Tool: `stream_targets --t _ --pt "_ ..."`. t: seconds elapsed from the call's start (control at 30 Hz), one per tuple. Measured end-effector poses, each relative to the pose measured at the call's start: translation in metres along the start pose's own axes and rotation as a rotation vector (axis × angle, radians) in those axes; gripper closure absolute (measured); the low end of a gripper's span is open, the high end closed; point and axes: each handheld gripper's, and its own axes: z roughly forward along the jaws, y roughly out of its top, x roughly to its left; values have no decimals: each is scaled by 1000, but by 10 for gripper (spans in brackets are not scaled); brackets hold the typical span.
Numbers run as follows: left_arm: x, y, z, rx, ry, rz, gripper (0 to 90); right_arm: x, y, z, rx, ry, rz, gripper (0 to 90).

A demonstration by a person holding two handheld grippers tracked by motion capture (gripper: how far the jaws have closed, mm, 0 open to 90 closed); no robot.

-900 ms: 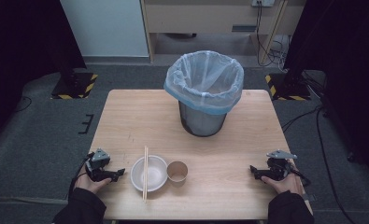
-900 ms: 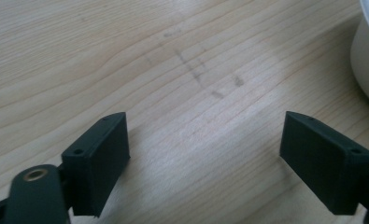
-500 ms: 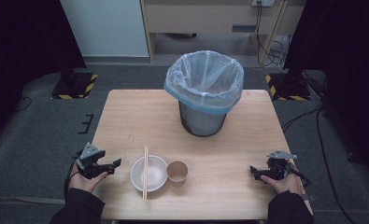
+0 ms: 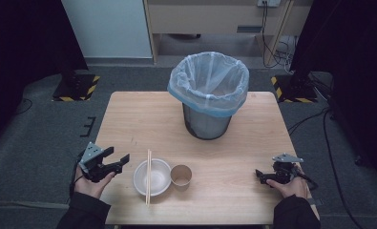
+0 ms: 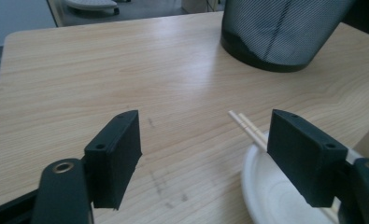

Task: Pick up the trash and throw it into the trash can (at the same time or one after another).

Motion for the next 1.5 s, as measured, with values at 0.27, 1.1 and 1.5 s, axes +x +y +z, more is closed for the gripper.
stream_targets --t 0.27,1.1,1.5 --pt "-25 4 7 11 -43 13 312 -1 0 0 -4 -4 3 28" --pt "-66 -15 41 253 -82 34 506 0 0 0 -4 -4 6 29" --pt "-67 -22 50 327 -77 38 580 -1 0 0 -4 -2 5 29"
